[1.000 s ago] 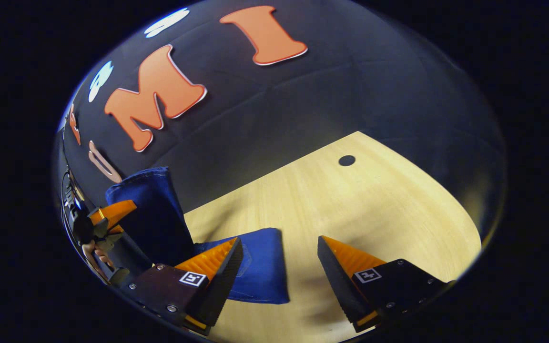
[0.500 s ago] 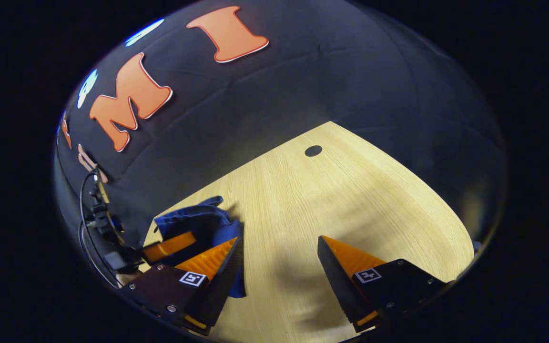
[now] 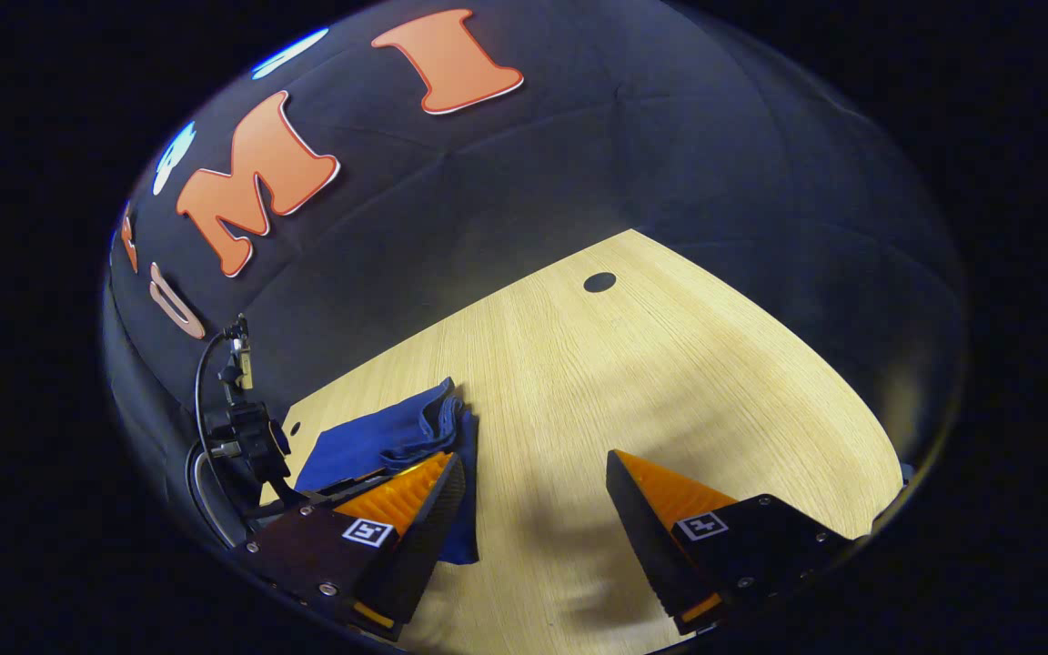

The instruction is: Grasp the waist and the cuffs of the jeans and fold them to make the two legs overlap; first hold the waist and fold one-third of the jeans toward the cuffs, then hold the cuffs and fold the remaining one-third in the same direction to finish folding.

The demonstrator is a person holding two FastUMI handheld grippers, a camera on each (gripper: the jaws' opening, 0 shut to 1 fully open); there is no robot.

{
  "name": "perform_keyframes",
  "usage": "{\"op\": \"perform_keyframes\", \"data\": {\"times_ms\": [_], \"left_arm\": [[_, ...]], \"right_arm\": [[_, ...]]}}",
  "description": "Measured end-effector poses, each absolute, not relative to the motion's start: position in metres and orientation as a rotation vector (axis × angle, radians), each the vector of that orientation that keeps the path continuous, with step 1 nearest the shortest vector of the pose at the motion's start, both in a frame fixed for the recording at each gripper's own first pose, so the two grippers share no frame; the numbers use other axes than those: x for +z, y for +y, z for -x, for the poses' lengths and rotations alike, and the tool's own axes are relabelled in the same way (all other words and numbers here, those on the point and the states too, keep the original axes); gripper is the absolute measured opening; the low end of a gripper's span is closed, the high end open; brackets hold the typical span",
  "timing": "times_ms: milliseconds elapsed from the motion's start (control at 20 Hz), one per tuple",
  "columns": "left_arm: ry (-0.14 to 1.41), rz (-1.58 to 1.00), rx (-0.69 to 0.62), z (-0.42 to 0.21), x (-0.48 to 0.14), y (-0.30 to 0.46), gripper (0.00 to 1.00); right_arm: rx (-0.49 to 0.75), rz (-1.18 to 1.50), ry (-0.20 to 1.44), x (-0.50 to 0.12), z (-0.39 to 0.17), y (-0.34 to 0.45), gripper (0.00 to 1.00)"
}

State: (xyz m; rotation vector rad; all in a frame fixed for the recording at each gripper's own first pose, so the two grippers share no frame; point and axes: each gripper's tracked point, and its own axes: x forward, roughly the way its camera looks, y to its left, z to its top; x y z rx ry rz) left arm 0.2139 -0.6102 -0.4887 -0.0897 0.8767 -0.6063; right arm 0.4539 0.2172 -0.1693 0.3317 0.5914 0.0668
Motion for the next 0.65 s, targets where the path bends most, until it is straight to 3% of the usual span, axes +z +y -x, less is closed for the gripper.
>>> {"op": "perform_keyframes", "data": {"times_ms": [150,350,650], "left_arm": [[0.87,0.074,-0.644,-0.204,-0.471,-0.596,0.98],[0.777,0.122,-0.581,-0.217,-0.414,-0.531,0.98],[0.477,-0.013,-0.331,-0.26,-0.307,-0.372,0.98]], "right_arm": [[0.06,-0.303,0.592,-0.168,-0.451,0.22,0.98],[0.058,-0.212,0.551,-0.16,-0.454,0.218,0.97],[0.05,-0.081,0.417,-0.125,-0.467,0.218,0.97]]}}
